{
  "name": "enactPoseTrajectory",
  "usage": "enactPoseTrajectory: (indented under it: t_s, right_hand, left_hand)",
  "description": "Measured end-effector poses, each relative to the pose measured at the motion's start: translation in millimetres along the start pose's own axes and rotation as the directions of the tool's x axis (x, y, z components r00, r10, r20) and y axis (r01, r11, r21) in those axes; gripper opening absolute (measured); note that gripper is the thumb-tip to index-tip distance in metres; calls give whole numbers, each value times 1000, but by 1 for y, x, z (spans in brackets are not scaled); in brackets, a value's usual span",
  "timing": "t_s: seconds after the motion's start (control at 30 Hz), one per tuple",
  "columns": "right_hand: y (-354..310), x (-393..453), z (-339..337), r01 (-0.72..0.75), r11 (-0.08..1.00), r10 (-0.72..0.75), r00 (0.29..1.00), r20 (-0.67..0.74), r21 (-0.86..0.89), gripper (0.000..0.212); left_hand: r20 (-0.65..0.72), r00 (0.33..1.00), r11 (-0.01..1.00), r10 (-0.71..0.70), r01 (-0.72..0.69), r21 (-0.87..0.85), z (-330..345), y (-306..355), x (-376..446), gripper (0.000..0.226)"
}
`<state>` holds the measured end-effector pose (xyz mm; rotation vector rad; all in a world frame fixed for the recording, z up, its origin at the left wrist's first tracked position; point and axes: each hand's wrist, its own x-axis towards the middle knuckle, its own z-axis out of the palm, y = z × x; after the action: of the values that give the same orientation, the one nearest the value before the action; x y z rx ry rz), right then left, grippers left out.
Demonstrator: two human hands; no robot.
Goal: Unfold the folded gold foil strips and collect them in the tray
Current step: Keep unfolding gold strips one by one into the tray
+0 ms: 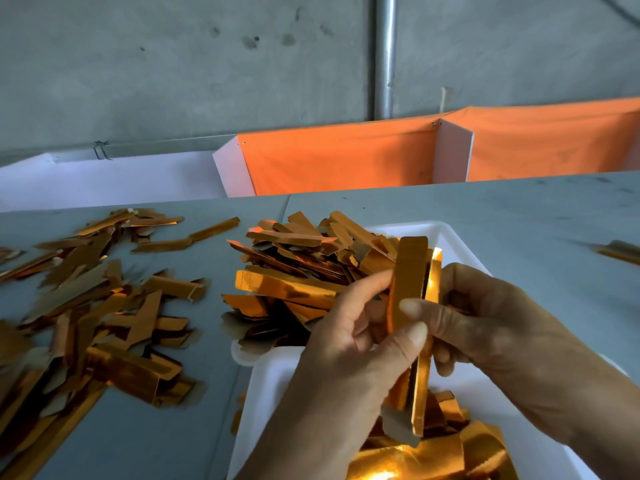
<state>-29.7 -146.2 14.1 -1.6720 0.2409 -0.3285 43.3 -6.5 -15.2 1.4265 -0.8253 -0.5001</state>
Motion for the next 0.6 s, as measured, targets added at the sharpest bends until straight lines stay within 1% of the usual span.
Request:
enactPoseTrajectory:
  t_s: [0.07,0.13,0.2,0.33,0.47,0.53,0.6]
  right_hand:
    - [0,-1,2,13,999,-13,1000,5,-44,30]
    - [-1,-2,2,7,998,-6,1000,19,-57,35]
    - [-1,-2,0,13,1000,-12,999,34,-24,34]
    - [1,-1,-9,56,998,-58,997,42,38,44]
    - [-1,2,-14,89,983,-103,991,85,163,41]
    - [-1,1,-15,113,975,-132,988,84,192,38]
    - [0,1,-15,134,971,-148,987,56,199,35]
  left_hand:
    - [-4,1000,1000,-6,6,3,-1,0,1,47]
    - [1,999,998,-40,40,-40,-3,-1,0,44]
    - [13,996,993,-83,84,-86,-5,-2,0,43]
    - [102,986,977,-135,149,-151,-7,-1,0,46]
    - [106,978,951,-180,201,-234,-7,-4,1,45]
    - [105,977,955,-184,203,-215,-6,-2,0,41]
    - [58,988,985,-143,148,-86,-2,1,-3,44]
